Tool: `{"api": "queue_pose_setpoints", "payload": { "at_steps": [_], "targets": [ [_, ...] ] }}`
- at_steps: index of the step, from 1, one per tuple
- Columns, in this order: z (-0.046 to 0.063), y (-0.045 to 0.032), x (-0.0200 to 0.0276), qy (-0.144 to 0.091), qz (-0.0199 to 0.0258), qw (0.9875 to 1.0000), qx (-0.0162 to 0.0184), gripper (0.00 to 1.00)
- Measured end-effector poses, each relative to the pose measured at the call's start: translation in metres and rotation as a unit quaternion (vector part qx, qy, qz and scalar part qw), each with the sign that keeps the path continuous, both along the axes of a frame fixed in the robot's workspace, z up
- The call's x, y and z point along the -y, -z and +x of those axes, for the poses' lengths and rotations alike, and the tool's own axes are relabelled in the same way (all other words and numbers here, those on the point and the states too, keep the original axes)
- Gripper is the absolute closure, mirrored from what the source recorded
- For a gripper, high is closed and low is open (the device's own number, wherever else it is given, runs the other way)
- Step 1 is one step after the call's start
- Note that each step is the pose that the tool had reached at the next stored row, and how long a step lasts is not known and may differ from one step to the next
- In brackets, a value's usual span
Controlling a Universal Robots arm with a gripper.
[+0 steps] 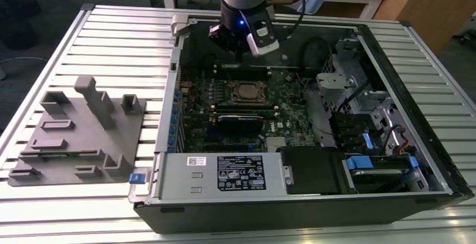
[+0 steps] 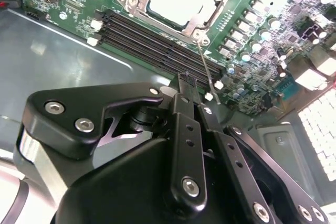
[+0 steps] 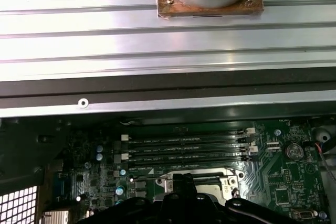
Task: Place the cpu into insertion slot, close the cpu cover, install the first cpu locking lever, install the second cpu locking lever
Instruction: 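Install the first cpu locking lever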
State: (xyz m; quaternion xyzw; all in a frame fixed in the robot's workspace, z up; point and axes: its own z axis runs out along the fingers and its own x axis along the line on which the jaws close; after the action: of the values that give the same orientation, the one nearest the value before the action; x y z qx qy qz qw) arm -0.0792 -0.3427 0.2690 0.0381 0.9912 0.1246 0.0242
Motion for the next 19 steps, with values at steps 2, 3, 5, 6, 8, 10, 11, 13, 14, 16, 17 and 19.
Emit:
{"api": "queue_pose_setpoints", "payload": {
  "at_steps": [2,3,5,6,8,10,11,13,14,16,17,19],
  "targets": [
    [-0.003,0.0002,0.0,0.0,0.0,1.0,0.0004,0.89],
    [-0.005,0.0003,0.0,0.0,0.0,1.0,0.0006,0.89],
    [-0.009,0.0007,0.0,0.0,0.0,1.0,0.001,0.89],
    [-0.011,0.0009,0.0,0.0,0.0,1.0,0.0012,0.89],
    [-0.016,0.0015,0.0,0.0,0.0,1.0,0.0016,0.89],
    [-0.02,0.0021,0.0,0.0,0.0001,1.0,0.0017,0.89],
    [-0.022,0.0024,0.0,0.0,0.0001,1.0,0.0018,0.89],
    [-0.025,0.0028,0.0,0.0,0.0,1.0,0.0017,0.89],
    [-0.027,0.003,0.0,0.0,0.0,1.0,0.0017,0.89],
    [-0.03,0.0035,0.0,0.0,0.0,1.0,0.0017,0.89],
    [-0.032,0.0037,0.0,0.0,0.0,1.0,0.0017,0.89],
    [-0.036,0.0043,0.0,0.0,0.0,1.0,0.0017,0.89]
  ]
}}
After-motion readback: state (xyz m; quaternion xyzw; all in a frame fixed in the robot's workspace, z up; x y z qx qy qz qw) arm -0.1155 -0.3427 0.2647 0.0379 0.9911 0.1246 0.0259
